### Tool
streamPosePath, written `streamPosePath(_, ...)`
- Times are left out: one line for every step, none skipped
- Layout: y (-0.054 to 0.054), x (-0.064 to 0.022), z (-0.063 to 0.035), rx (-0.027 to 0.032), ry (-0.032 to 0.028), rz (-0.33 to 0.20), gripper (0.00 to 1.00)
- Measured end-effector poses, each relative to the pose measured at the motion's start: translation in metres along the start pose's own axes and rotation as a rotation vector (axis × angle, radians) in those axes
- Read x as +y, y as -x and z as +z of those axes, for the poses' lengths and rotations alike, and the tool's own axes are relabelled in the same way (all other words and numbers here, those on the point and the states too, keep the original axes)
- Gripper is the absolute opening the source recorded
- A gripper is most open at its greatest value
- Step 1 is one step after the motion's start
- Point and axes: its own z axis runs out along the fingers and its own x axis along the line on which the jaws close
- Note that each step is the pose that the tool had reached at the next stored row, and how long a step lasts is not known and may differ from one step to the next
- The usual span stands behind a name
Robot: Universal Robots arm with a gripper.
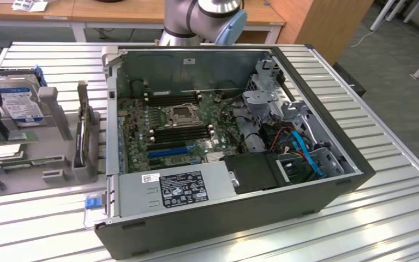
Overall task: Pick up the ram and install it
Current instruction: 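Pick up the ram and move it above insertion slot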
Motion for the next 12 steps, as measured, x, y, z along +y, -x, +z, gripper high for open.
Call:
streamPosePath(0.000, 0.0002, -0.0045, 0.0000, 0.0000, 0.000, 0.12)
streamPosePath(0.000, 0.0004, -0.0090, 0.0001, 0.0001, 0.000, 0.12)
streamPosePath(0.000, 0.0006, -0.0135, 0.0000, 0.0000, 0.000, 0.12)
streamPosePath(0.000, 0.0008, -0.0184, 0.0000, 0.0000, 0.000, 0.12)
streamPosePath(0.001, 0.0010, -0.0229, 0.0001, 0.0000, 0.000, 0.12)
streamPosePath(0.001, 0.0011, -0.0274, 0.0001, 0.0000, 0.000, 0.12)
streamPosePath(0.001, 0.0013, -0.0319, 0.0000, 0.0000, 0.000, 0.12)
streamPosePath(0.001, 0.0015, -0.0363, 0.0000, -0.0001, 0.000, 0.12)
streamPosePath(0.001, 0.0017, -0.0408, 0.0000, 0.0000, 0.000, 0.12)
streamPosePath(0.001, 0.0019, -0.0453, 0.0000, 0.0000, 0.000, 0.12)
streamPosePath(0.001, 0.0020, -0.0486, 0.0001, 0.0001, 0.000, 0.12)
streamPosePath(0.001, 0.0019, -0.0490, 0.0000, 0.0000, 0.000, 0.12)
